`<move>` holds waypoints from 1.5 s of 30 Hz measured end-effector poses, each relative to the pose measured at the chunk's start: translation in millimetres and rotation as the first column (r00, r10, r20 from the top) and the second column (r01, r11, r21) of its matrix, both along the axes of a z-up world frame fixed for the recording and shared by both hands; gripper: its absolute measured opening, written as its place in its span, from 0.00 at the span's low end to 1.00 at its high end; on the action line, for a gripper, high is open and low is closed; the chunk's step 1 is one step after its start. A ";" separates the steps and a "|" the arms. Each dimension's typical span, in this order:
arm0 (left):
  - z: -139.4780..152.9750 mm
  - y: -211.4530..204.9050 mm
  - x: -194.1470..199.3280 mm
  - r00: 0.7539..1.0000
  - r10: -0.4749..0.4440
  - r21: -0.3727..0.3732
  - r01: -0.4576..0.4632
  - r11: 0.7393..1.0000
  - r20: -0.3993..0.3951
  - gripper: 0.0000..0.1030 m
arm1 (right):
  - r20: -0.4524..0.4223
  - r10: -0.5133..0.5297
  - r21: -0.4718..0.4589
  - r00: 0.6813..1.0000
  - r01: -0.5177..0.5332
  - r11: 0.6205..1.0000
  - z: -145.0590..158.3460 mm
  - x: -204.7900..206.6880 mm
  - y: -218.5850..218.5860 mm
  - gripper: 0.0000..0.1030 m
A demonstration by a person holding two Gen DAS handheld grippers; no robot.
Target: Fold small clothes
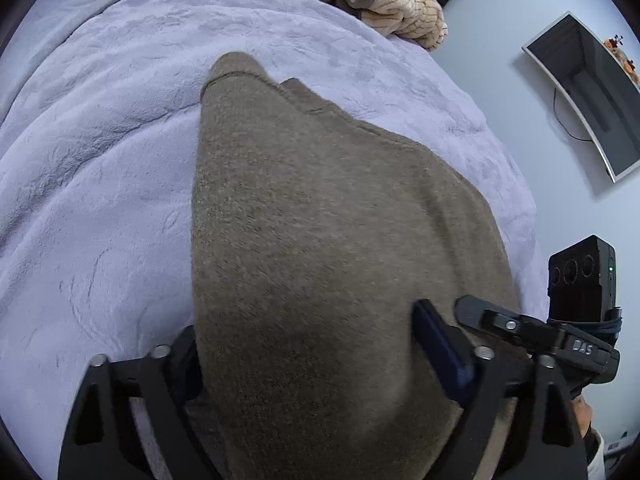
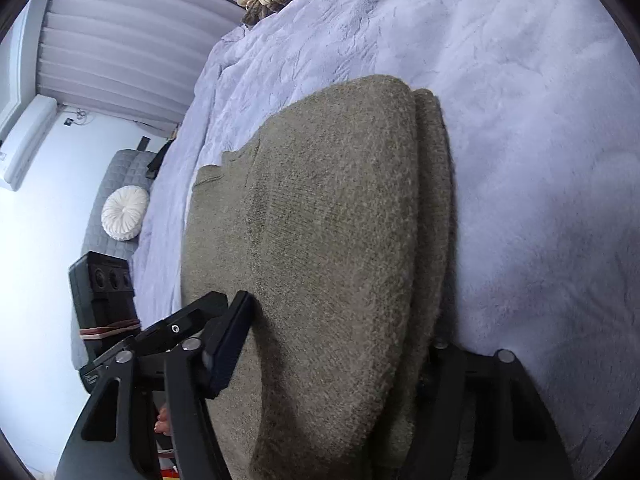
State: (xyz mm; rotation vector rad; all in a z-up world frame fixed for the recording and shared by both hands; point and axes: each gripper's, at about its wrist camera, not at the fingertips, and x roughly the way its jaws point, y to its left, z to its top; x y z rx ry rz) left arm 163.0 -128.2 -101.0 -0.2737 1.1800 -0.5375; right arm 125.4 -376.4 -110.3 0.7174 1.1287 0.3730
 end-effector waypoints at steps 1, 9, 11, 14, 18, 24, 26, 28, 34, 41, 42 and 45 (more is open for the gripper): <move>3.8 -1.2 -3.0 1.000 0.000 0.011 0.000 1.000 0.017 0.73 | -0.001 0.001 -0.011 1.000 -0.001 1.000 1.6 -0.7 2.2 0.50; 41.2 18.2 -14.1 0.998 -0.036 -0.054 0.038 0.998 0.043 0.45 | 0.017 -0.032 0.155 0.999 0.029 0.987 26.6 -14.1 3.3 0.32; 53.4 24.6 -21.9 0.998 -0.039 -0.066 0.043 0.997 0.055 0.45 | 0.032 -0.031 0.186 0.999 0.025 0.982 39.7 -19.7 9.1 0.32; 73.1 35.5 -35.0 0.996 -0.046 -0.076 0.052 0.996 0.070 0.45 | 0.042 -0.034 0.221 0.999 0.024 0.975 58.9 -29.7 16.4 0.32; 97.3 59.3 -55.9 0.996 -0.043 -0.098 0.050 0.994 0.079 0.45 | 0.054 -0.026 0.263 0.998 0.011 0.965 79.4 -47.4 28.5 0.32; 117.3 99.6 -93.5 0.997 -0.033 -0.084 0.038 0.996 0.065 0.45 | 0.029 -0.001 0.345 1.000 -0.009 0.939 90.4 -77.3 52.8 0.33; 119.4 112.8 -105.9 0.998 -0.028 -0.071 0.032 0.997 0.049 0.45 | 0.010 0.018 0.373 1.000 -0.020 0.927 88.7 -85.7 63.4 0.33; 119.9 127.2 -119.4 0.999 -0.027 -0.066 0.029 0.997 0.033 0.45 | -0.008 0.033 0.392 0.999 -0.027 0.920 85.0 -95.1 73.5 0.33; 98.4 149.9 -143.5 1.000 -0.004 -0.026 0.004 1.000 -0.011 0.45 | -0.062 0.051 0.420 0.997 -0.020 0.907 56.8 -110.7 104.0 0.33; 54.5 163.6 -154.8 0.997 0.068 0.132 -0.064 0.989 -0.024 0.46 | -0.129 0.001 0.262 0.992 0.033 0.964 31.4 -109.2 108.1 0.37; 53.4 168.8 -156.8 0.997 0.082 0.133 -0.079 0.988 -0.015 0.46 | -0.124 -0.017 0.216 0.992 0.044 0.975 33.3 -110.6 102.5 0.39; 51.6 185.4 -160.2 0.992 0.122 0.108 -0.122 0.987 -0.002 0.49 | -0.092 -0.043 0.118 0.995 0.054 0.992 43.9 -115.4 85.6 0.47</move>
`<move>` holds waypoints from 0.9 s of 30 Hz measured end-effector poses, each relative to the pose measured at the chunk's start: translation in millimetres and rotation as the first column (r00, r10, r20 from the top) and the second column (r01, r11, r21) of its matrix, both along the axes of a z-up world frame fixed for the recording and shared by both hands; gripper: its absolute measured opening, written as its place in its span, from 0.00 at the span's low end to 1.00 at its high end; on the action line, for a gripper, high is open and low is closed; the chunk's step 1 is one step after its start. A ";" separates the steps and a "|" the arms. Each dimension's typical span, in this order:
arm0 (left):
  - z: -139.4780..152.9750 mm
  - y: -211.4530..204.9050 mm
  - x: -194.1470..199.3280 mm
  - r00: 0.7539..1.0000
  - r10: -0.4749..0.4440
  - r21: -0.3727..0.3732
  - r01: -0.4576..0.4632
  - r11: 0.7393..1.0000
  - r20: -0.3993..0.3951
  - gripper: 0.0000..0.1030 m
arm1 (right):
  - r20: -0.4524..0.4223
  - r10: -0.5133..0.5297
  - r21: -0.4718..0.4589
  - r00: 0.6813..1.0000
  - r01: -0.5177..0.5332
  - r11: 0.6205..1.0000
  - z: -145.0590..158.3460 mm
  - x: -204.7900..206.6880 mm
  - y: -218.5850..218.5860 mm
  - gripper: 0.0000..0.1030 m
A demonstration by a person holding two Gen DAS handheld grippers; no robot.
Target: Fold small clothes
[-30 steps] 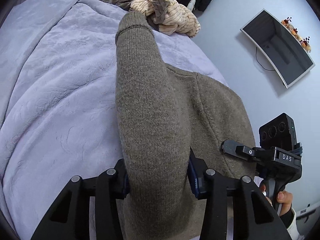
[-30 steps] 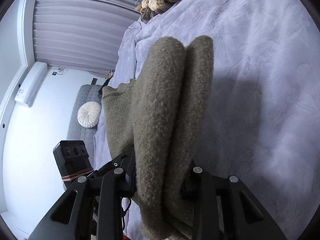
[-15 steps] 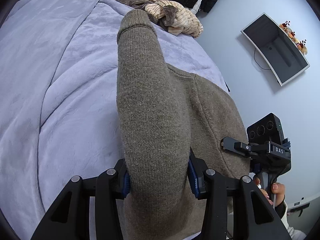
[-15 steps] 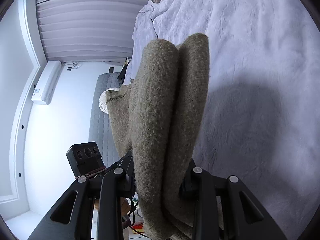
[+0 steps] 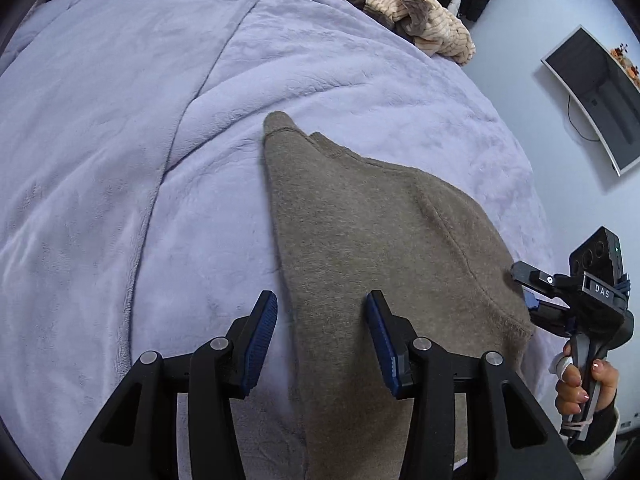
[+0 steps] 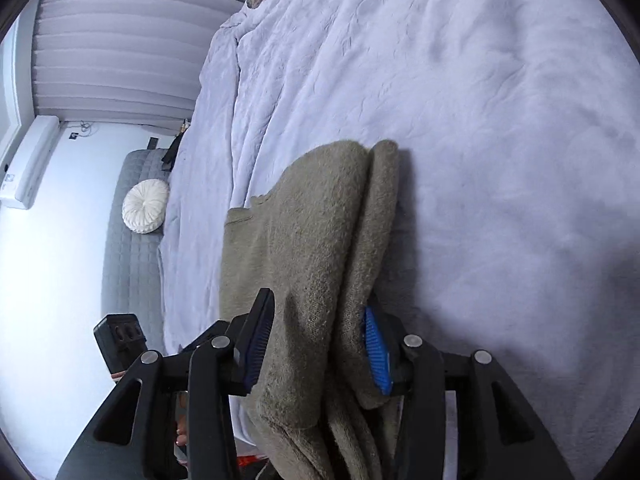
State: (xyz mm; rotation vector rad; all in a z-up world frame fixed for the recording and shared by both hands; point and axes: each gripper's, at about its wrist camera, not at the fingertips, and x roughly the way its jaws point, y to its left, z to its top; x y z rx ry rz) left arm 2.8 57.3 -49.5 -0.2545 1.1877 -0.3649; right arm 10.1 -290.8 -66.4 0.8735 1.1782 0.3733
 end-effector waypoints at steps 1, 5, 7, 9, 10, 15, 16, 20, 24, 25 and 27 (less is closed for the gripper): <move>-0.2 4.1 0.5 1.000 0.020 0.013 -0.020 1.000 0.011 0.49 | 0.012 -0.005 -0.024 1.000 0.005 1.000 4.9 -3.0 -0.7 0.47; 2.0 11.8 5.4 0.996 0.072 0.044 -0.074 0.996 0.051 0.49 | 0.067 -0.006 -0.028 0.998 0.008 1.000 17.8 1.0 -10.9 0.47; 2.7 9.6 5.9 0.996 0.067 0.042 -0.070 0.997 0.056 0.49 | 0.053 0.035 -0.018 0.998 -0.034 0.999 12.8 -2.6 -7.7 0.47; 3.1 4.8 4.5 0.996 0.059 0.062 -0.063 0.996 0.067 0.49 | 0.014 0.067 0.015 0.998 -0.067 0.998 0.1 2.6 1.4 0.36; 3.0 1.8 3.6 0.996 0.054 0.078 -0.060 0.995 0.074 0.49 | -0.005 0.074 0.039 0.997 -0.074 0.997 -6.4 2.1 5.0 0.15; -1.2 -5.2 -2.8 0.995 0.036 0.131 -0.049 0.990 0.094 0.49 | 0.071 0.111 -0.088 0.991 -0.105 0.991 12.2 -10.4 8.6 0.11; -3.5 -7.3 -3.6 0.995 0.031 0.142 -0.045 0.989 0.095 0.49 | 0.071 0.126 -0.148 0.989 -0.115 0.982 15.3 -9.5 10.7 0.09; -11.9 -16.8 -12.4 0.992 0.020 0.186 -0.044 0.982 0.126 0.65 | 0.025 0.179 -0.346 0.984 -0.159 0.925 -2.1 -11.7 12.3 0.09; -18.4 -21.3 -21.3 0.988 0.023 0.205 -0.055 0.977 0.154 0.65 | 0.010 0.141 -0.290 0.990 -0.132 0.948 -20.7 -18.7 0.4 0.09; -18.2 -21.1 -22.2 0.987 0.030 0.204 -0.062 0.977 0.156 0.65 | 0.016 0.145 -0.300 0.989 -0.134 0.945 -17.6 -19.9 1.3 0.09; -17.6 -20.3 -22.2 0.987 0.039 0.201 -0.070 0.977 0.155 0.65 | 0.029 0.167 -0.358 0.986 -0.146 0.922 -7.8 -24.0 5.1 0.10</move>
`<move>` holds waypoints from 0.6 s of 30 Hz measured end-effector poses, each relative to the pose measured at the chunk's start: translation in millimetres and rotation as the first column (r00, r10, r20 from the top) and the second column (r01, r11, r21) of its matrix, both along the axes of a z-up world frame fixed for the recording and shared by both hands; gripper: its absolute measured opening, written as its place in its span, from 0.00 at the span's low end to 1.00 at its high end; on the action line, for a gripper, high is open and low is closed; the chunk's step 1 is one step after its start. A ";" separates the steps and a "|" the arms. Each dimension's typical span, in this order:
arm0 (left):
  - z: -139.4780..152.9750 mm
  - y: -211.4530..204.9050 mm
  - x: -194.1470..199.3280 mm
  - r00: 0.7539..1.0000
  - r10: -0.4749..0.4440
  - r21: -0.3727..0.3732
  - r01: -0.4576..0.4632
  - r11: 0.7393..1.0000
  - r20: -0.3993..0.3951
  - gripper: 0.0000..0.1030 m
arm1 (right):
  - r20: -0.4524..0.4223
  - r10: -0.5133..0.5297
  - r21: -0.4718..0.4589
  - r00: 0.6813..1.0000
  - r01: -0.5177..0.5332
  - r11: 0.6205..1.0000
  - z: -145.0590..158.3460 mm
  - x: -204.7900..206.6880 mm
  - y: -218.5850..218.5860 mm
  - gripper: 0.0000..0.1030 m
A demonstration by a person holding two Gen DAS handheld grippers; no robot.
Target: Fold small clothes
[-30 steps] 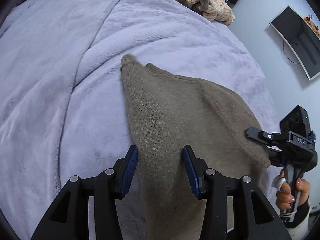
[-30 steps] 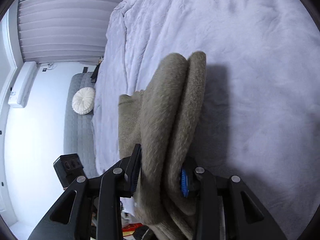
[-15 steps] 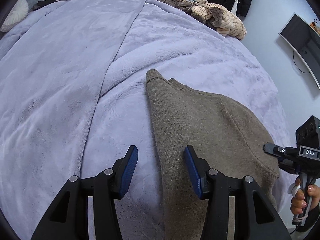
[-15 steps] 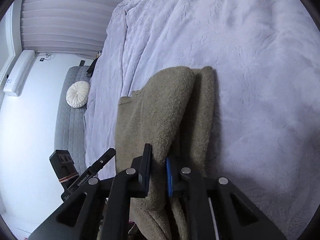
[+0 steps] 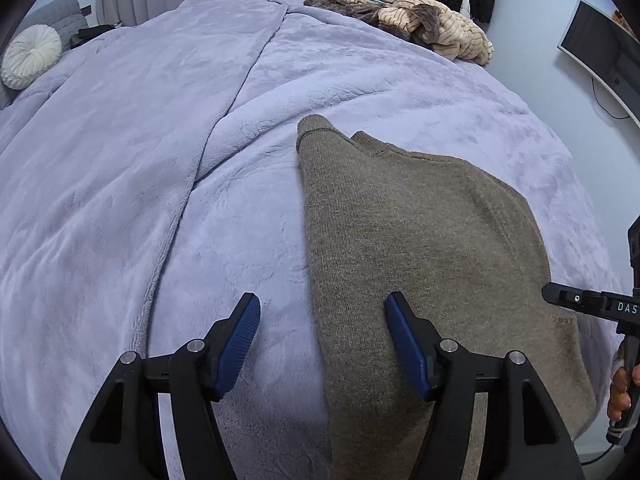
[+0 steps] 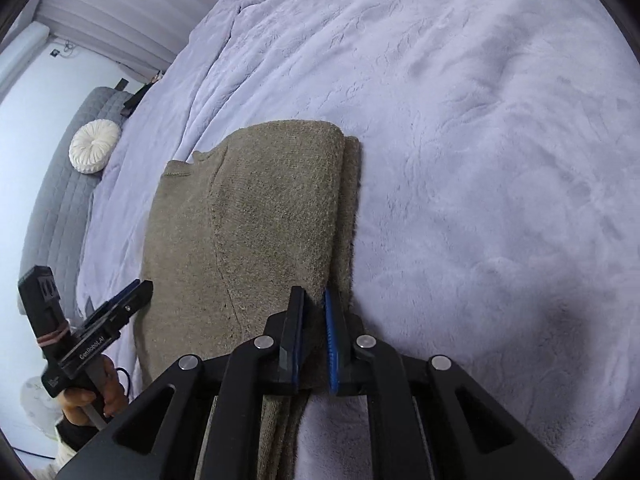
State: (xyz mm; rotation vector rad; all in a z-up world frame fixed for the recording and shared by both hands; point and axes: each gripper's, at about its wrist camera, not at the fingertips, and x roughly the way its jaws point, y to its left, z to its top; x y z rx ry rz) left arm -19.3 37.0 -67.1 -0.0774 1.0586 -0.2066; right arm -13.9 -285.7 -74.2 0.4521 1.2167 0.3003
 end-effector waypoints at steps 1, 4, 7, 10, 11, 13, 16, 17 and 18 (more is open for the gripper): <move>0.2 0.3 -0.1 1.000 0.004 0.001 -0.004 1.000 0.000 0.65 | 0.014 0.009 -0.025 1.000 -0.008 1.000 4.5 -3.1 1.6 0.11; 0.1 0.4 -2.6 1.000 0.014 0.006 -0.014 1.000 0.008 0.65 | 0.066 0.010 -0.078 0.998 -0.005 0.997 24.3 -15.9 2.7 0.11; 0.5 0.3 -5.1 1.000 0.022 0.005 -0.022 1.000 0.017 0.65 | 0.141 0.022 -0.094 0.990 -0.009 0.995 48.2 -28.9 9.5 0.13; 0.0 2.3 -8.0 0.999 0.037 -0.009 -0.037 0.999 0.017 0.65 | 0.192 0.059 -0.103 0.980 -0.040 0.994 62.2 -38.2 25.2 0.13; 0.2 2.7 -8.5 0.999 0.041 -0.012 -0.041 0.999 0.017 0.65 | 0.193 0.079 -0.114 0.978 -0.058 0.992 61.2 -38.5 32.6 0.13; 1.2 2.9 -10.8 0.999 0.047 -0.018 -0.047 0.999 0.011 0.65 | 0.164 0.098 -0.139 0.982 -0.076 0.987 50.0 -37.8 42.6 0.13; 5.1 2.5 -15.8 0.999 0.039 -0.019 -0.039 0.999 0.010 0.65 | 0.091 0.076 -0.146 0.993 -0.062 0.987 21.9 -34.0 48.3 0.12; 6.2 2.2 -18.2 0.999 0.035 -0.017 -0.035 0.999 0.013 0.65 | 0.096 0.060 -0.127 0.994 -0.048 0.991 19.4 -36.3 44.8 0.12; 7.5 1.6 -20.8 0.999 0.030 -0.012 -0.030 0.999 0.016 0.65 | 0.100 0.052 -0.116 0.994 -0.040 0.992 19.9 -38.1 42.2 0.12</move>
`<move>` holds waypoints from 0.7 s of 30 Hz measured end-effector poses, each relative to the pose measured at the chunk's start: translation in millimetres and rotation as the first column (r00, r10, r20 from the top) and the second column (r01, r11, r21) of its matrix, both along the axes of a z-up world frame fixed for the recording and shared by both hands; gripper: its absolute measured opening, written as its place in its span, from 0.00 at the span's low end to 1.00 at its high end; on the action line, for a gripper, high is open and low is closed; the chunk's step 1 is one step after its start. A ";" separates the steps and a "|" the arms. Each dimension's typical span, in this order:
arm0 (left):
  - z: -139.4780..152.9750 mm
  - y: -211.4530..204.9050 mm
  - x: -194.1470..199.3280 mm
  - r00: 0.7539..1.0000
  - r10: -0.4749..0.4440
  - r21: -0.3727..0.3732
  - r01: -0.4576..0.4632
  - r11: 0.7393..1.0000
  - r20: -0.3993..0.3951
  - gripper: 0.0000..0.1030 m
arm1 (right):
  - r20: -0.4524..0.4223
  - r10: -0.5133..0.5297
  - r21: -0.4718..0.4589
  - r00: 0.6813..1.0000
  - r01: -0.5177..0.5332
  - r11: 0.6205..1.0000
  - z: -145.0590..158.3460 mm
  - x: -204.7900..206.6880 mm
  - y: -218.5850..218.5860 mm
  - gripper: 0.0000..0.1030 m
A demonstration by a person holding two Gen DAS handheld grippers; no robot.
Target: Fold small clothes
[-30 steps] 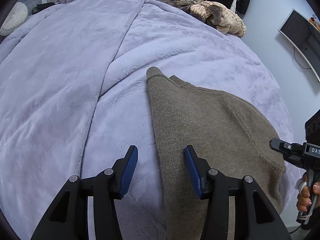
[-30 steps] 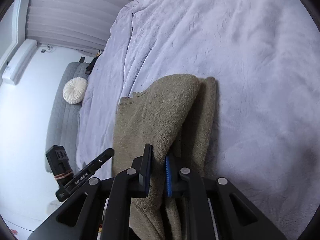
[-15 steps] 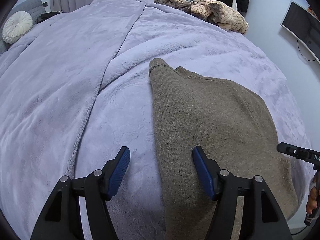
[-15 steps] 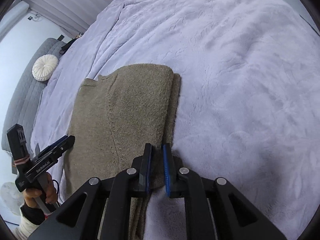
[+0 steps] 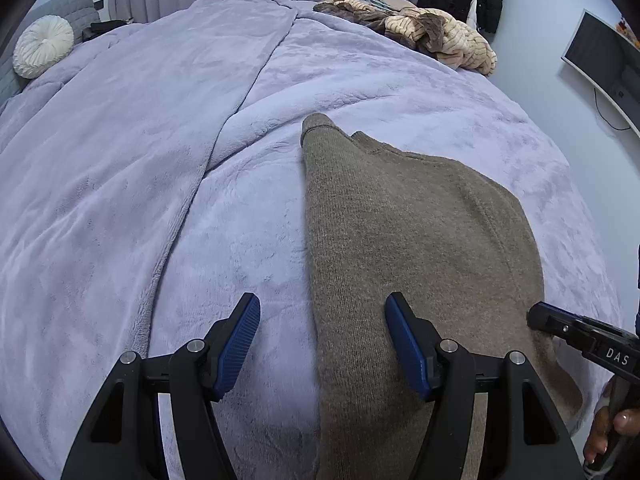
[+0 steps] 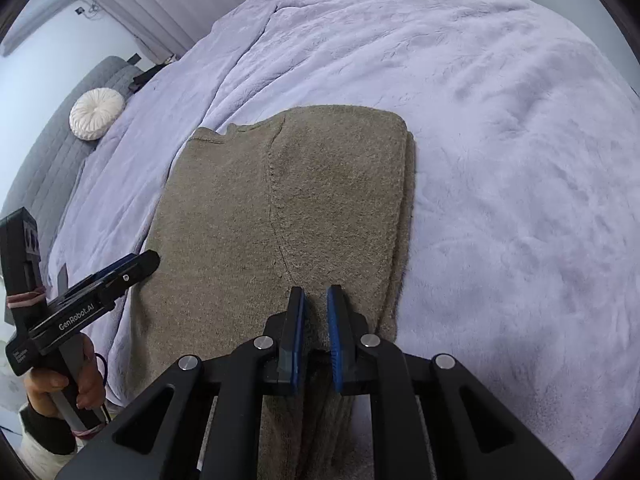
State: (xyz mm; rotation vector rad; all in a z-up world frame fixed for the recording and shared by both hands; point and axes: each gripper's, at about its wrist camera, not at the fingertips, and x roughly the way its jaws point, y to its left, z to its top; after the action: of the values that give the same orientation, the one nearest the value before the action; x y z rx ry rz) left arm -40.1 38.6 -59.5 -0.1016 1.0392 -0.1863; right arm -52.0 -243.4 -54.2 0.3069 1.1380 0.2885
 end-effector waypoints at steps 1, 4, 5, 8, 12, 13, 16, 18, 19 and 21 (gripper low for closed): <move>1.0 -1.1 -2.6 1.000 -0.006 0.007 0.006 1.000 0.002 0.65 | 0.004 -0.005 0.007 1.000 0.005 1.000 1.3 -1.6 -1.9 0.12; 3.6 -2.3 -9.3 1.000 -0.010 0.016 0.010 1.000 0.006 0.65 | 0.017 -0.001 -0.003 1.000 0.001 1.000 1.8 -7.5 -4.6 0.12; 4.3 -2.5 -11.3 1.000 -0.009 0.014 0.009 1.000 0.007 0.65 | 0.023 -0.001 -0.005 1.000 0.001 1.000 0.9 -9.3 -4.3 0.12; 4.3 -3.6 -18.3 1.000 -0.013 0.018 0.013 1.000 0.012 0.65 | 0.041 -0.009 -0.003 0.999 0.010 1.000 -2.9 -14.1 -3.0 0.12; -1.7 -5.8 -24.4 1.000 -0.008 0.063 0.006 0.998 0.025 0.75 | 0.060 -0.027 0.021 0.998 0.026 0.999 -8.3 -19.4 -4.1 0.12; -2.4 -3.9 -26.0 1.000 -0.003 0.049 0.001 0.999 0.023 0.75 | 0.065 -0.031 0.029 0.997 0.030 0.999 -8.7 -21.2 -4.8 0.12; -2.4 2.1 -27.3 1.000 0.012 0.009 -0.013 1.000 0.001 0.75 | 0.072 -0.045 0.052 0.996 0.041 0.998 -9.0 -25.5 -8.7 0.12; -0.7 3.5 -28.8 1.000 0.013 0.004 -0.013 1.000 -0.006 0.75 | 0.069 -0.046 0.062 0.997 0.042 0.997 -8.6 -27.6 -11.4 0.12; 0.1 3.5 -29.7 1.000 0.010 0.009 -0.010 1.000 -0.006 0.75 | 0.066 -0.045 0.065 0.997 0.041 0.997 -8.0 -28.0 -12.4 0.12; 1.5 2.2 -30.5 1.000 0.002 0.020 -0.002 1.000 -0.007 0.75 | 0.055 -0.047 0.072 0.997 0.043 0.996 -6.6 -28.0 -14.3 0.13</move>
State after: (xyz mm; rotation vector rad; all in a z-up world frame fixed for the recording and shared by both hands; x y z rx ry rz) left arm -70.6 40.8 -58.1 -0.0848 1.0478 -0.1739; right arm -80.0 -257.7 -60.8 0.3844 1.0654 0.2966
